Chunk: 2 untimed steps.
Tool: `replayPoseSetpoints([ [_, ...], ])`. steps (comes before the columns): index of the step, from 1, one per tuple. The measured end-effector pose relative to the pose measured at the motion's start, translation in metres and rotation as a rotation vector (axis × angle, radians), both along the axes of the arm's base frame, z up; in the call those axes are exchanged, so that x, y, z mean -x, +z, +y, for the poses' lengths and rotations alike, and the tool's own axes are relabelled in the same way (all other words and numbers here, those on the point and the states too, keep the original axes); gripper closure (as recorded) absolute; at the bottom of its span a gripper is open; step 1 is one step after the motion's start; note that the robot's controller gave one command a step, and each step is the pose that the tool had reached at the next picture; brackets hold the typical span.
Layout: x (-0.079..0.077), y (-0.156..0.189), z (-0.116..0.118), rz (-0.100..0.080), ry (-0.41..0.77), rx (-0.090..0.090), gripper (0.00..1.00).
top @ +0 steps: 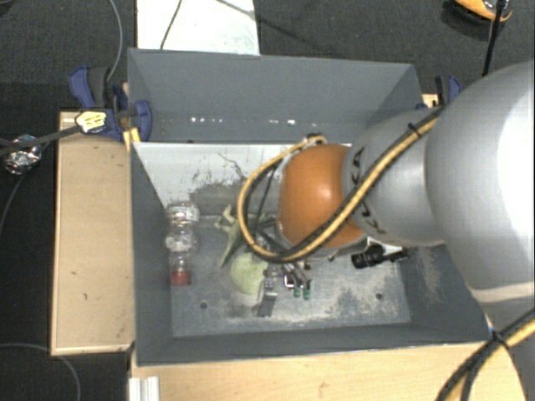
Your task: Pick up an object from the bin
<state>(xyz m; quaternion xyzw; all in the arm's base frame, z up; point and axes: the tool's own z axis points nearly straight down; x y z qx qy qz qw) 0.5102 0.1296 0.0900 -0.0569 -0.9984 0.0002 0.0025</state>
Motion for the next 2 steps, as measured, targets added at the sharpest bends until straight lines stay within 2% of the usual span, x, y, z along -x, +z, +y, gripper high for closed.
replayPoseSetpoints([
  [1, -0.010, 0.012, -0.005, -0.016, -0.099, -0.004, 0.00],
  [2, -0.009, -0.013, -0.002, -0.006, -0.043, -0.001, 0.00],
])
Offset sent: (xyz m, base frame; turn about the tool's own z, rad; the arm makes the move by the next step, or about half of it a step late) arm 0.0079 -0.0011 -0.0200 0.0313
